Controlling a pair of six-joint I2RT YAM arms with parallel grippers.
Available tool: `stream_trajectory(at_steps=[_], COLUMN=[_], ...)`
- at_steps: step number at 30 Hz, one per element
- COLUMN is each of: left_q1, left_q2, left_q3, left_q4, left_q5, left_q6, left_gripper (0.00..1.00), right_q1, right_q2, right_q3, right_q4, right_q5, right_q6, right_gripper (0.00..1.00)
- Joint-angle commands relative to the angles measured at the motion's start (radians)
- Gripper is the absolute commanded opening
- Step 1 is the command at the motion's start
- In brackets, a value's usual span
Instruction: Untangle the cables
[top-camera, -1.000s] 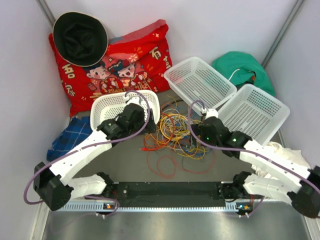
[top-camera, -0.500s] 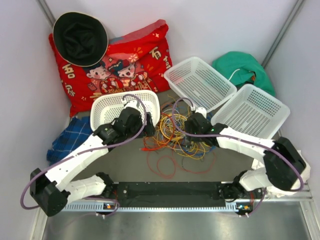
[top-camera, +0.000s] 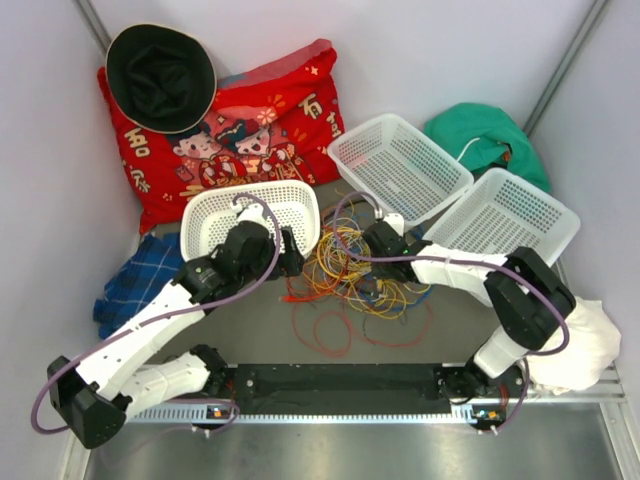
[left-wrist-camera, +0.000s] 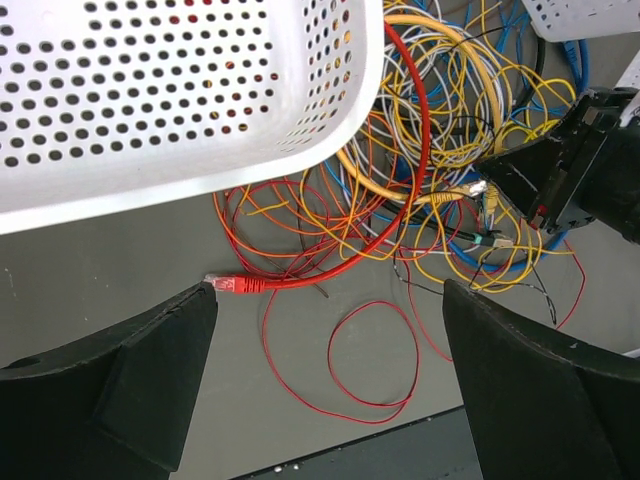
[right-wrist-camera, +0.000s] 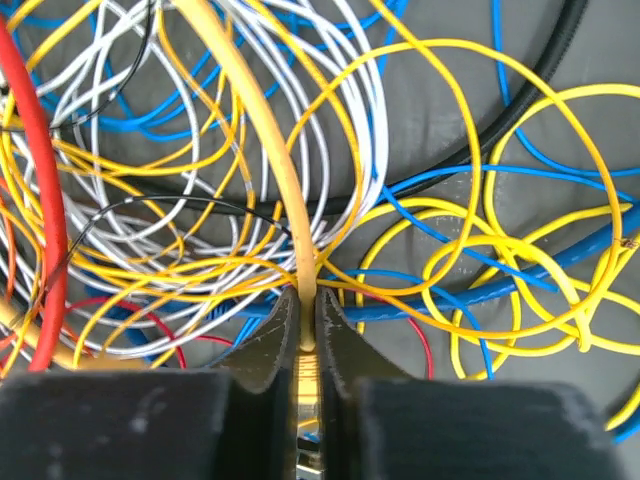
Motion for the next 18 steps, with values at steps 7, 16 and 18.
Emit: stream_trajectory(at_steps=[7, 16, 18], left_q1=[0.001, 0.001, 0.001], left_q2=[-0.071, -0.089, -0.086], left_q3=[0.000, 0.019, 0.026], left_q4=[0.102, 0.271, 0.322], left_q5=[0.011, 0.068, 0.088], left_q6=[0.053, 0.113, 0.116], left_gripper=[0.99, 0.99, 0.99], right_q1=[0.116, 0.232, 0.232], right_q2=[-0.422, -0.725, -0.769], right_q3=[0.024, 0.325, 0.362], right_q4=[-0.180, -0.504, -0.525], right_q5=[0.047, 0.044, 0.024], right_q6=[-0.073, -0.141, -0.140], right_gripper=[0.00, 0.00, 0.00])
